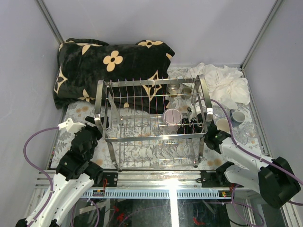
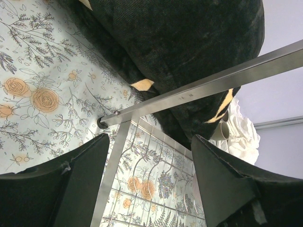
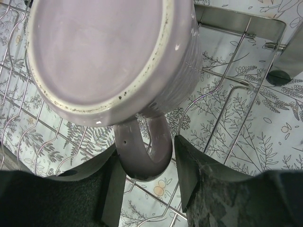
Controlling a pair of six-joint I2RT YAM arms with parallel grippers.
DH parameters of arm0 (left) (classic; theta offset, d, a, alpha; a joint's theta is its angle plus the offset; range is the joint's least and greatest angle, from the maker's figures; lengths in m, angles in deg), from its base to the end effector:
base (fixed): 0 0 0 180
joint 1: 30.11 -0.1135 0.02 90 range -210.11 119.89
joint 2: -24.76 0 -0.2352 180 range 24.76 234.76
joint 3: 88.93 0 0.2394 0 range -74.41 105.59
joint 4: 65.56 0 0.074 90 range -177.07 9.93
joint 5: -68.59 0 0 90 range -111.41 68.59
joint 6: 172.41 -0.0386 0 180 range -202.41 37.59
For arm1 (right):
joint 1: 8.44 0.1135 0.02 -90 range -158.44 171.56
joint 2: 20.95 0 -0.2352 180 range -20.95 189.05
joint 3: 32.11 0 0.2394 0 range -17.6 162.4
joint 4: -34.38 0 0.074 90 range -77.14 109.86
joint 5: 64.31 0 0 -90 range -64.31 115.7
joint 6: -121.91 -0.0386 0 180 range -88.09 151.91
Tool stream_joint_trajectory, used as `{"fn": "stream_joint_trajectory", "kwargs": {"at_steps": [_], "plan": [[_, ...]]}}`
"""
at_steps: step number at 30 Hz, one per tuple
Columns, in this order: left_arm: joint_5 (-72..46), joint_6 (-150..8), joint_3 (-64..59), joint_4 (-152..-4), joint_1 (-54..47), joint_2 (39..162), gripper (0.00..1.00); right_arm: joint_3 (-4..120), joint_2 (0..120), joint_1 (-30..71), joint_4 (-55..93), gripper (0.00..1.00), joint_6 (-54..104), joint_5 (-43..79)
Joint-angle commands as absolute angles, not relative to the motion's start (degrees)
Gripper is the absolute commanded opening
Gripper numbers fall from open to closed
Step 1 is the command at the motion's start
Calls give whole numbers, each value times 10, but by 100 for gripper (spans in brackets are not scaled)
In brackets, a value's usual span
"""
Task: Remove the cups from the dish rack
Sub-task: Unload the cup from the dish rack.
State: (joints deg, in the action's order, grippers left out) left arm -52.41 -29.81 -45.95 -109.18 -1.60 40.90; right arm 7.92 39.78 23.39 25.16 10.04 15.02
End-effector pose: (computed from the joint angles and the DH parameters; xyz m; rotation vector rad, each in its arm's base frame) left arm 0.1063 -0.0351 0.2561 -0.7428 1.6933 -0.4932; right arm 0.1882 0.1252 0.1782 -0.3054 2.1537 0.7483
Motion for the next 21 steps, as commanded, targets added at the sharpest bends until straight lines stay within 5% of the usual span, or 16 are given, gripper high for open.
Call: {"fn": "stream_joint_trajectory", "kwargs": {"at_steps": [1,21], "plan": [[-526,-307,-463,-1058,-13,405,70,86,382,236,281,50,114,168],[-523,-309,-464,-1056,-13,408,70,133,430,236,272,55,154,169]]}}
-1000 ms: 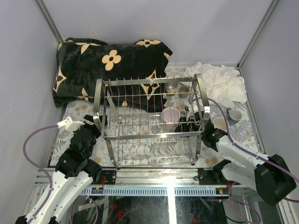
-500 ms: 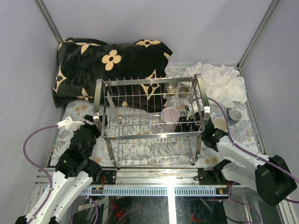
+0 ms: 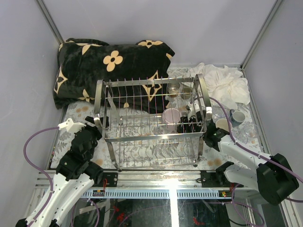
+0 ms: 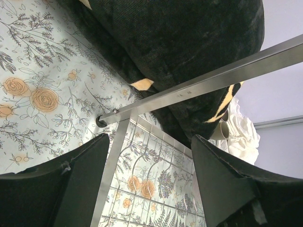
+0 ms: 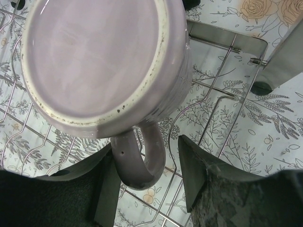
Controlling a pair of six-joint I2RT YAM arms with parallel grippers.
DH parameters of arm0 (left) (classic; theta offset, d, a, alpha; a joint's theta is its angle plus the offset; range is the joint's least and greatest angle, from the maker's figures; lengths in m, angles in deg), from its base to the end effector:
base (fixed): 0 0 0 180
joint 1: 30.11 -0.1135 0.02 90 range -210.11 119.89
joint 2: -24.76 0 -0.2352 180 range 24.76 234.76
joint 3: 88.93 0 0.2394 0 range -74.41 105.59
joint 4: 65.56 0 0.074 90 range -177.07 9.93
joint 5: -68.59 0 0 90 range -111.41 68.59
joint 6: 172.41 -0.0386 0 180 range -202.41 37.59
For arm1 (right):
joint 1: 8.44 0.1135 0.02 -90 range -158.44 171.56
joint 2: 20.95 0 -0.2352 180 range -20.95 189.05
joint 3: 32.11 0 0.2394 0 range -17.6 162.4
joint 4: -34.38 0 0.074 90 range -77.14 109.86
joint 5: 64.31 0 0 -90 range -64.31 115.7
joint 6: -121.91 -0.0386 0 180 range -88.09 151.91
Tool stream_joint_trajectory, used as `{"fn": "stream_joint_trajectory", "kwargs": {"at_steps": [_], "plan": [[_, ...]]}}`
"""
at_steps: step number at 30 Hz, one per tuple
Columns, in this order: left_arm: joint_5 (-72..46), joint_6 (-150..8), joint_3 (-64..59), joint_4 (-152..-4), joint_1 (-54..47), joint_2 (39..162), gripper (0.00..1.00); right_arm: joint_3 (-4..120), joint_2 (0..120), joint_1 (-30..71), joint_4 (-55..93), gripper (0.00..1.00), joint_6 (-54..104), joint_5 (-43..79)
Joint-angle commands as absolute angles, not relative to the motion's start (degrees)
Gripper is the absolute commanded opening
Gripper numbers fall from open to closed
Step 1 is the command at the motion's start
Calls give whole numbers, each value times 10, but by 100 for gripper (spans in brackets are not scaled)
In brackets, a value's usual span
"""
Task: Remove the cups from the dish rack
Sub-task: Unload the cup from the dish rack.
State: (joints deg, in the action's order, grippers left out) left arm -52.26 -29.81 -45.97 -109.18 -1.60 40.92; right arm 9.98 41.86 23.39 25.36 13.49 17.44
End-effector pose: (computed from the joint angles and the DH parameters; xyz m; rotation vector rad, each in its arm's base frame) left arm 0.1064 -0.0353 0.2559 -0.7414 1.6952 -0.4949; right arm 0.1958 0.1280 0.1824 -0.3413 2.1301 0.6719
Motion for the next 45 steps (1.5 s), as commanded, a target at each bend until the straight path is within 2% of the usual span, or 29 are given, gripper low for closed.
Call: {"fn": "stream_joint_trajectory", "kwargs": {"at_steps": [1,15,25,34,37,41,45], "plan": [[-522,-309,-464,-1055,-12,408,70,135,432,236,269,55,156,167],[-523,-309,-465,-1054,-13,410,70,111,443,236,323,54,137,140],[-522,-309,-465,-1054,-13,409,70,106,471,236,345,43,130,130],[-523,-309,-465,-1054,-13,409,70,102,479,236,358,24,123,128],[-523,-309,-465,-1055,-13,409,70,99,482,236,362,11,121,125],[-523,-309,-466,-1055,-13,408,70,95,483,236,368,0,118,125],[-523,-308,-466,-1054,-13,408,70,83,469,236,381,0,108,125]]}}
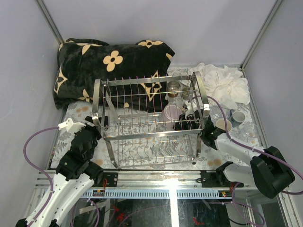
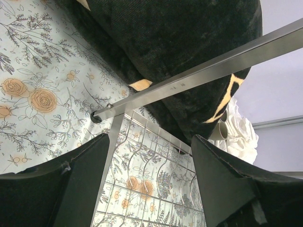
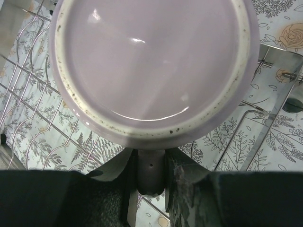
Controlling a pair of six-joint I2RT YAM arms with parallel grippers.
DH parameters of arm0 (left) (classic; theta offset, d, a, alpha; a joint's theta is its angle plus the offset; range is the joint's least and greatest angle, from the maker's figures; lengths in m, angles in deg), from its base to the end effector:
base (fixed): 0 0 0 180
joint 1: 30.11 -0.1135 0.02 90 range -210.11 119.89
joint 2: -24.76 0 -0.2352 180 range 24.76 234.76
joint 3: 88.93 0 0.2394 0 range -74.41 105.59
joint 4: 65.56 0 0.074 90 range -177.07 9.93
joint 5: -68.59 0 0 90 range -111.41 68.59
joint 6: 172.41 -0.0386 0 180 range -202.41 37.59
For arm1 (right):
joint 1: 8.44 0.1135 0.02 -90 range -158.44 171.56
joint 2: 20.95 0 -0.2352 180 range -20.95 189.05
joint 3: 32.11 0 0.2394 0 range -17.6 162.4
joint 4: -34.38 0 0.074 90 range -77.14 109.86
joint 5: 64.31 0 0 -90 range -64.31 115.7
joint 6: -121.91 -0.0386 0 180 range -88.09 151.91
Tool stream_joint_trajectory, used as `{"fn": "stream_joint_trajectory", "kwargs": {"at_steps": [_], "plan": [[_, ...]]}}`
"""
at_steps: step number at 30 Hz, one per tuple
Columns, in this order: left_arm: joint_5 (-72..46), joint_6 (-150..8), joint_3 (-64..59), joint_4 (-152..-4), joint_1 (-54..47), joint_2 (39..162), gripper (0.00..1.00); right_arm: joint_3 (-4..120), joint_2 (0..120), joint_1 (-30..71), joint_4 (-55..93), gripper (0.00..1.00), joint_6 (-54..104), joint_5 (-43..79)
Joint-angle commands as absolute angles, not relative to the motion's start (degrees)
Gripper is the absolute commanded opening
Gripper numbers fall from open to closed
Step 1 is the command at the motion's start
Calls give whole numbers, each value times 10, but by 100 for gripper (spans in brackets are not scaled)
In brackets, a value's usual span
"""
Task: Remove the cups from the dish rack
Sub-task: Unload the cup from the dish rack.
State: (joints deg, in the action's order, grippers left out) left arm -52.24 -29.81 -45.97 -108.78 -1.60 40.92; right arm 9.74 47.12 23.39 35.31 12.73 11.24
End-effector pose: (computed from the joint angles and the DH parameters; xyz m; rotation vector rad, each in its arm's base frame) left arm 0.1066 -0.0354 0.2566 -0.7414 1.6893 -0.5000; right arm 0.2053 0.1388 0.1783 -0.3966 2.0565 0.8084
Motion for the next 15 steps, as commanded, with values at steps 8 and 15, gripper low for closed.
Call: {"fn": "stream_joint_trajectory", "kwargs": {"at_steps": [8,15], "plan": [[-524,-309,-465,-1053,-13,410,70,36,374,236,400,0,94,160],[-524,-309,-464,-1053,-13,410,70,10,272,236,372,0,84,184]]}}
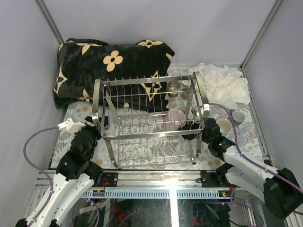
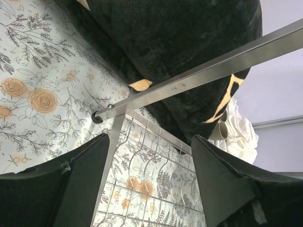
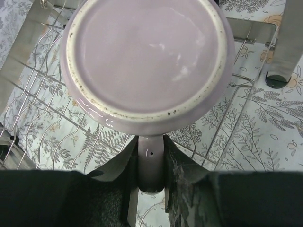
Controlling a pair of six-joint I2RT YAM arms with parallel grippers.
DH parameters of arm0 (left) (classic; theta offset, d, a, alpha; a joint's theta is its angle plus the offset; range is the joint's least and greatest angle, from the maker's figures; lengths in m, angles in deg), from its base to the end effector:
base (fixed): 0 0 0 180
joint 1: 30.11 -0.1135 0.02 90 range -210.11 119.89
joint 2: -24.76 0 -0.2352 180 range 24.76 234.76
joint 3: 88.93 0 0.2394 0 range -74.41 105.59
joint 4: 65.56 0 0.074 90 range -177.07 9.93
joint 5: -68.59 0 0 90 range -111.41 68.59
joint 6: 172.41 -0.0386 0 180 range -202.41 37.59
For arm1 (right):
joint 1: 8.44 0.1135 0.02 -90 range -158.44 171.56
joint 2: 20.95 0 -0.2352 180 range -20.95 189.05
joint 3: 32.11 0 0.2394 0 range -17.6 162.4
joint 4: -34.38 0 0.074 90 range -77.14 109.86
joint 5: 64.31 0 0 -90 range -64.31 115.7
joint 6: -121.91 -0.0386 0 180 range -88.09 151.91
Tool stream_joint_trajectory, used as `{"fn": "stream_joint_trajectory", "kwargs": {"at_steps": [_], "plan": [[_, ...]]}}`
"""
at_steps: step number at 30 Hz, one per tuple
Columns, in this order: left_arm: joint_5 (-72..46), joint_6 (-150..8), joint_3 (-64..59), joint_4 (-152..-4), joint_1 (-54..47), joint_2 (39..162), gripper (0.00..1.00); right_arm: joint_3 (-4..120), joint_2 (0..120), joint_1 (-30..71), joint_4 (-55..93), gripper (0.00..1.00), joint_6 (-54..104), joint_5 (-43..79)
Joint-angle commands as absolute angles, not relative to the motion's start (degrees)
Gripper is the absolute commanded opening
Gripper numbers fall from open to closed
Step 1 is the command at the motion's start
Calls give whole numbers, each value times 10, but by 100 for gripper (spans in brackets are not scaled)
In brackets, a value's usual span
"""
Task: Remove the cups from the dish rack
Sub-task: Unload the cup from the dish rack.
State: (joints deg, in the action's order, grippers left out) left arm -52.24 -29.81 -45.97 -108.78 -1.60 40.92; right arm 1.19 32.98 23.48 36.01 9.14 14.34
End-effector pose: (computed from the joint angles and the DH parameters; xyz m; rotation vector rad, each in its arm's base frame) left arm 0.1066 -0.0354 0.2566 -0.7414 1.6893 -0.5000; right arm 0.1753 0.1182 0.1829 -0.2978 1.9622 0.8234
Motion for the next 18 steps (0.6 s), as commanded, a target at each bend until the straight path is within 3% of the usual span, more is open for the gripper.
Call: {"fn": "stream_joint_trajectory", "kwargs": {"at_steps": [1,18], "plan": [[-524,-309,-464,-1053,-13,409,70,7,258,236,368,0,81,187],[-523,-308,-464,-1055,-12,406,70,7,98,236,267,0,60,192]]}}
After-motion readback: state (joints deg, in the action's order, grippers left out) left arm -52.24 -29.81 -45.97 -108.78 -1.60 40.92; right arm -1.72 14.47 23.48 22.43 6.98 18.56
